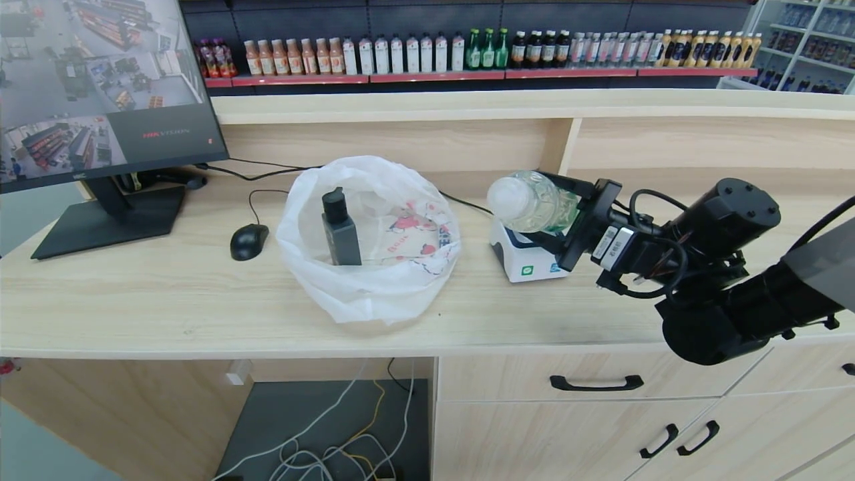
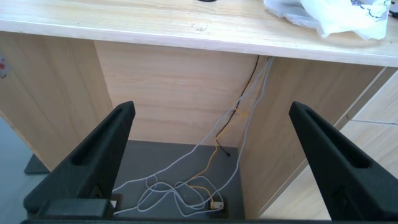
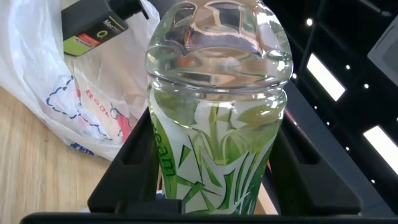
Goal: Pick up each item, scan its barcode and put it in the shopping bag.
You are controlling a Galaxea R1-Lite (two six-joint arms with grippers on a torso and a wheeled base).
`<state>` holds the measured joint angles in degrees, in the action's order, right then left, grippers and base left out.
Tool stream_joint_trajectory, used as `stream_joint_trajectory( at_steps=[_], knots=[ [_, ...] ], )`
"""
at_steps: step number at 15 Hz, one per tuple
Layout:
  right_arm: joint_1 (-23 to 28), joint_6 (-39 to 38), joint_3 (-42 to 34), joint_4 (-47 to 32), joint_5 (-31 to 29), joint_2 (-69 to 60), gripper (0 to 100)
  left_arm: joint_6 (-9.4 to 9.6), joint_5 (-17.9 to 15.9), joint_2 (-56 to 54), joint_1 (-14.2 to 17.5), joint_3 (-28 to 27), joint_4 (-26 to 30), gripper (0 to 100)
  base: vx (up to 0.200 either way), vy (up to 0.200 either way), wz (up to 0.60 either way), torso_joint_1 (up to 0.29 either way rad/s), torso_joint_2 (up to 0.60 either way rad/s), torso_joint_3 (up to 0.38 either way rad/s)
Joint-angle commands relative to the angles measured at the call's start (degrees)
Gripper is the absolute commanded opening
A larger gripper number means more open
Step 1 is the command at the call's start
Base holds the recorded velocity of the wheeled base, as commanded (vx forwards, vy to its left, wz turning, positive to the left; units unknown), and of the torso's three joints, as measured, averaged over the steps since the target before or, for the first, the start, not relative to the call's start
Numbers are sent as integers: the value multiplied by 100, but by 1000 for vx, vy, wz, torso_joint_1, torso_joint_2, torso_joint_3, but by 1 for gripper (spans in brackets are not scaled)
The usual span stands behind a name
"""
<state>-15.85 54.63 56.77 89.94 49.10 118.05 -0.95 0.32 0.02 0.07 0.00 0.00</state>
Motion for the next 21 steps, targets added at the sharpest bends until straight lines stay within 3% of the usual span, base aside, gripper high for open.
stream_joint_trajectory(
  at_steps=[1, 11, 21],
  knots=[
    [-6, 4, 1, 6, 3, 7, 0, -2, 3, -2, 1, 0, 0, 100, 0, 0, 0, 0, 0, 0],
    [-32, -356, -43, 6, -314, -380, 0, -2, 3, -2, 1, 0, 0, 100, 0, 0, 0, 0, 0, 0],
    [-700, -3125, -790, 6, -3328, -1513, 0, -2, 3, -2, 1, 0, 0, 100, 0, 0, 0, 0, 0, 0]
  ],
)
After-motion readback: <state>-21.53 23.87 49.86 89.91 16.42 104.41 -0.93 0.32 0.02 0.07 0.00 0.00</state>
